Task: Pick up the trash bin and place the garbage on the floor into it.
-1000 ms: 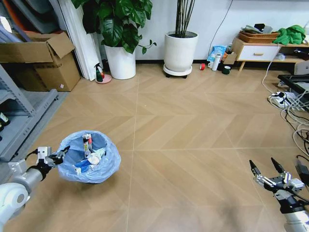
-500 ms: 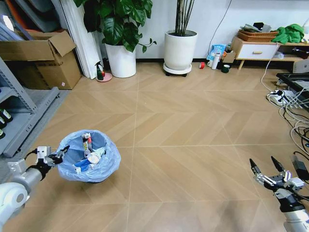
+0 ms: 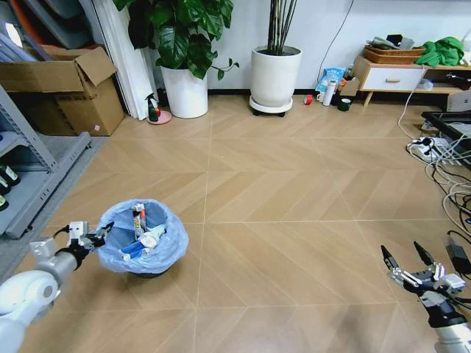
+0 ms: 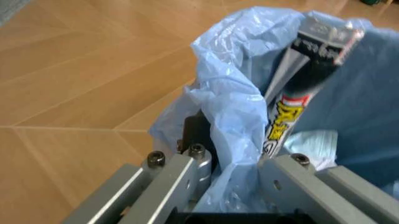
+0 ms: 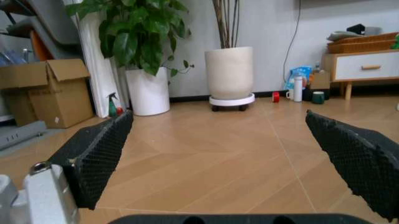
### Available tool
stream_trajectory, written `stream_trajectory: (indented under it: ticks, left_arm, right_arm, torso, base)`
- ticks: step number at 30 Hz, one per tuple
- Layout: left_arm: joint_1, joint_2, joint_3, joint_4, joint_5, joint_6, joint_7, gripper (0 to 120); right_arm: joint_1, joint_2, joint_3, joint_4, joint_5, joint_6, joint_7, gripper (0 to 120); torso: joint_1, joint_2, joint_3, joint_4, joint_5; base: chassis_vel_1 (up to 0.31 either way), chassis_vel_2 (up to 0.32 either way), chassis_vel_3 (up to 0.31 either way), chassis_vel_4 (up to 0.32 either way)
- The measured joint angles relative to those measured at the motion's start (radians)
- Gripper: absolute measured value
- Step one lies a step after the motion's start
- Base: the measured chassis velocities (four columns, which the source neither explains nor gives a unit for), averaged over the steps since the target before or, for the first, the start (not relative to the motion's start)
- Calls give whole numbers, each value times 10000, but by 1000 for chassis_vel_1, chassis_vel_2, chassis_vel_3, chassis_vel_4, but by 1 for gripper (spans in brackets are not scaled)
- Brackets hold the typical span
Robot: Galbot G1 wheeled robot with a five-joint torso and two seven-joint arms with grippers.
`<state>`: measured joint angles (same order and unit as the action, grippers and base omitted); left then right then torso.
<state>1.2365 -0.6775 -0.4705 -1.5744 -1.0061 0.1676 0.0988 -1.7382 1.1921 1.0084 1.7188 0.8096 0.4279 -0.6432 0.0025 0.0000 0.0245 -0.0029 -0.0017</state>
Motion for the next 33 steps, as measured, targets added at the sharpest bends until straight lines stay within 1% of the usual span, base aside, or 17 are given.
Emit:
stream_trajectory:
  ticks: [3,4,7,8,9,10,12,16,19,22,26,28,29,33]
  left_arm:
    - [-630,-165,459,545,75,-13,19,0]
    - [-630,-165,459,545,75,-13,19,0]
    - [-1120,-348,746,1076,106,-16,94,0]
    - [-1120,-348,746,1076,106,-16,94,0]
    - [-1247,-413,804,1271,124,-17,119,0]
    - [-1411,-540,873,1655,185,-21,168,0]
    - [-1452,-578,884,1801,217,-25,187,0]
    - [-1638,-786,908,2547,368,-73,246,0]
    - [-1678,-854,912,2719,408,-77,250,0]
    - [-1779,-965,912,2982,459,-91,263,0]
    - [-1849,-1017,911,3109,489,-105,275,0]
    - [-1858,-1021,911,3115,491,-105,275,0]
    - [-1865,-1021,911,3115,498,-105,276,0]
    - [-1868,-1029,911,3113,527,-104,261,0]
  right_arm:
    - [-91,80,74,26,-23,2,-27,100]
    - [-91,80,74,26,-23,2,-27,100]
    - [-167,144,131,28,-74,2,-60,100]
    - [-167,144,131,28,-74,2,-60,100]
    - [-189,159,145,28,-87,2,-70,100]
    - [-199,165,156,22,-108,2,-77,100]
    - [-198,156,156,18,-116,2,-80,100]
    - [-187,64,116,2,-132,1,-90,100]
    - [-166,34,92,-12,-142,0,-91,100]
    - [-145,-4,54,-29,-147,-4,-102,100]
    - [-143,-32,46,-41,-147,-10,-118,100]
    - [-145,-47,45,-46,-146,-15,-127,100]
    - [-145,-70,43,-64,-140,-20,-143,100]
    - [-121,-109,14,-86,-125,-30,-157,100]
  torso:
    - [0,0,0,3,-2]
    - [0,0,0,3,-2]
    - [-1,0,0,3,-1]
    - [-1,0,0,3,-1]
    - [-1,0,0,2,1]
    - [-1,0,0,2,-6]
    - [-1,0,0,1,-6]
    - [-1,0,0,6,-2]
    - [-1,0,0,6,-7]
    - [-1,0,-1,4,3]
    - [-1,0,-2,4,6]
    - [-2,0,-1,5,5]
    - [-2,0,-2,4,-4]
    - [-1,0,-1,2,-2]
  base:
    - [0,0,0,0]
    - [0,0,0,0]
    - [0,0,0,0]
    - [0,0,0,0]
    - [0,0,0,0]
    - [0,0,0,0]
    - [0,0,0,0]
    - [0,0,0,0]
    - [0,0,0,0]
    - [0,0,0,0]
    - [0,0,0,0]
    - [0,0,0,0]
    - [0,0,0,0]
    - [0,0,0,0]
